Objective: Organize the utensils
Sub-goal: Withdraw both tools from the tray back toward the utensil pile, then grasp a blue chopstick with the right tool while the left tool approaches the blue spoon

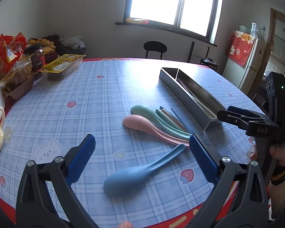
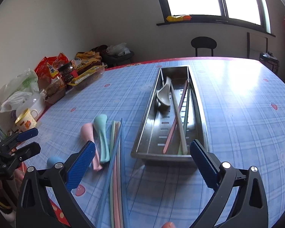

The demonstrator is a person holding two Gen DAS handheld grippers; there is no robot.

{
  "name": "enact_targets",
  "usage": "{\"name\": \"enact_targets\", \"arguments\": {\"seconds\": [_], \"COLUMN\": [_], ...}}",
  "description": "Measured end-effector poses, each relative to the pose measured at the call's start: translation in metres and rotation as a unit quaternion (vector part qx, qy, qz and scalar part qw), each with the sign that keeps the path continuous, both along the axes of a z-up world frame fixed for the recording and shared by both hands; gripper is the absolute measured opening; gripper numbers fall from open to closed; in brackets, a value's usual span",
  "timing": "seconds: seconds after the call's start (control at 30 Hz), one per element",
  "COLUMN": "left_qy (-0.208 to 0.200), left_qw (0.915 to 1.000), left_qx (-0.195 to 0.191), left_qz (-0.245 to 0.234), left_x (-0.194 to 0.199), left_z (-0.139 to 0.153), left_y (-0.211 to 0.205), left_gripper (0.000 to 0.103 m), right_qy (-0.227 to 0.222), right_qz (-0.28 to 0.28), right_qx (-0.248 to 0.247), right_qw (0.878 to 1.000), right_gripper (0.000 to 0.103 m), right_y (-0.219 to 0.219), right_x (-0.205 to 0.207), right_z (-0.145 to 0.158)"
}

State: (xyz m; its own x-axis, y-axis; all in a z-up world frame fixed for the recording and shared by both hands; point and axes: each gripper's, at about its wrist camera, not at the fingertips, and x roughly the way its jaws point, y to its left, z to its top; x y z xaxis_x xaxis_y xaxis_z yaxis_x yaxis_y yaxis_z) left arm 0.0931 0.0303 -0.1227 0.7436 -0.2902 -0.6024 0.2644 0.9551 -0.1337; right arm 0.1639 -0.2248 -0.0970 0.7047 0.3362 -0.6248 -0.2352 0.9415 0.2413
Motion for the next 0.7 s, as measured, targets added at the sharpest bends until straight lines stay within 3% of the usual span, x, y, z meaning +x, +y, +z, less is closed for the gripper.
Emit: {"name": "enact_targets", "arguments": {"seconds": [0.17, 0.27, 0.33, 0.5, 0.6, 0.7], "left_qy": [0.015, 0.011, 0.009, 0.010, 0.009, 0.021], "left_qw": [0.9998, 0.9997, 0.9996, 0.9997, 0.9998, 0.9996], "left_qx": [-0.014, -0.017, -0.010, -0.005, -0.005, -0.014], "left_qz": [0.005, 0.017, 0.024, 0.022, 0.017, 0.009], "left_x": [-0.016, -0.024, -0.024, -0.024, -0.025, -0.024], "left_z": [-0.008, -0.011, -0.013, -0.018, -0.019, -0.024], "left_y": [0.008, 0.012, 0.014, 0.014, 0.013, 0.015], "left_gripper": [0.097, 0.097, 0.097, 0.096, 0.094, 0.077], "right_qy": [0.011, 0.021, 0.028, 0.035, 0.044, 0.051], "right_qz": [0.040, 0.071, 0.084, 0.103, 0.115, 0.121], "right_qx": [0.001, -0.011, -0.025, -0.051, -0.059, -0.064], "right_qw": [0.999, 0.997, 0.996, 0.993, 0.991, 0.989], "right_gripper": [0.095, 0.076, 0.071, 0.039, 0.028, 0.018], "right_y": [0.019, 0.035, 0.045, 0.058, 0.062, 0.065], "right_x": [-0.021, -0.029, -0.033, -0.039, -0.041, -0.043], "right_z": [-0.004, -0.008, -0.012, -0.019, -0.023, -0.027]}}
